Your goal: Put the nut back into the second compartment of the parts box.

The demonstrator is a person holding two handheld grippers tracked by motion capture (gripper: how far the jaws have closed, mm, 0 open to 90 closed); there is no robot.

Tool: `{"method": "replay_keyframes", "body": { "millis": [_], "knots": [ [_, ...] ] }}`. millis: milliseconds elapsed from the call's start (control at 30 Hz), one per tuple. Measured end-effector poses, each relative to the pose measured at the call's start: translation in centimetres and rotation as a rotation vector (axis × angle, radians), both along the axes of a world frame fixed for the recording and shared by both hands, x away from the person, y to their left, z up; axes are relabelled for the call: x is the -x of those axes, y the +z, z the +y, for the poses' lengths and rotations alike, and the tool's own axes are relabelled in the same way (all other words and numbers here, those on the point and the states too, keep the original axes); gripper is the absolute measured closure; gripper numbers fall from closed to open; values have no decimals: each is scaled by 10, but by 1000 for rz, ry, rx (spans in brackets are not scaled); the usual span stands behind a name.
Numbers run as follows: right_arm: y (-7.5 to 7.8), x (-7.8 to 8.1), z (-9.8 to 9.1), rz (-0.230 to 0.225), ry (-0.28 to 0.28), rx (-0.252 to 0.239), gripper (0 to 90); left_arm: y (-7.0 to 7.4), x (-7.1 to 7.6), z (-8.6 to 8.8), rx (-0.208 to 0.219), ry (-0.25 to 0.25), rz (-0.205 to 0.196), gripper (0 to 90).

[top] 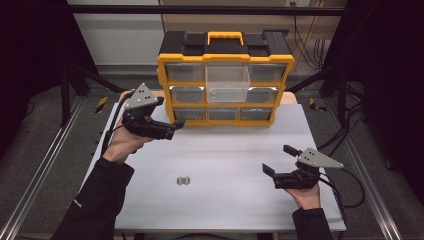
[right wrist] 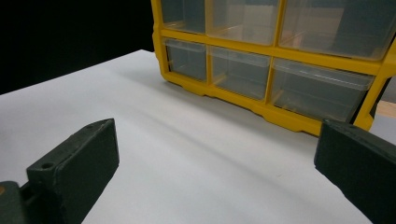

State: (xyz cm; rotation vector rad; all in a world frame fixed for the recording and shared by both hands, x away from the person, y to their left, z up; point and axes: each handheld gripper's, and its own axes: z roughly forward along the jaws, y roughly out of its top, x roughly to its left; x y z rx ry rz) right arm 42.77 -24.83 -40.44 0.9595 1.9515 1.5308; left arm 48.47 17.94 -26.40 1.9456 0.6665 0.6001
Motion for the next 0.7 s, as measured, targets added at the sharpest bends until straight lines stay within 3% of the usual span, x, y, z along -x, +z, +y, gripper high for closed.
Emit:
{"method": "replay_keyframes", "body": {
  "millis": [267, 700],
  "knots": [
    [-1, -1, 1, 5, 1, 8, 4, -22, 16, 13, 12, 4, -7, 66],
    [-2, -1, 1, 6, 0, 8, 4, -64, 23, 21, 2, -4, 56, 61]
  ]
}}
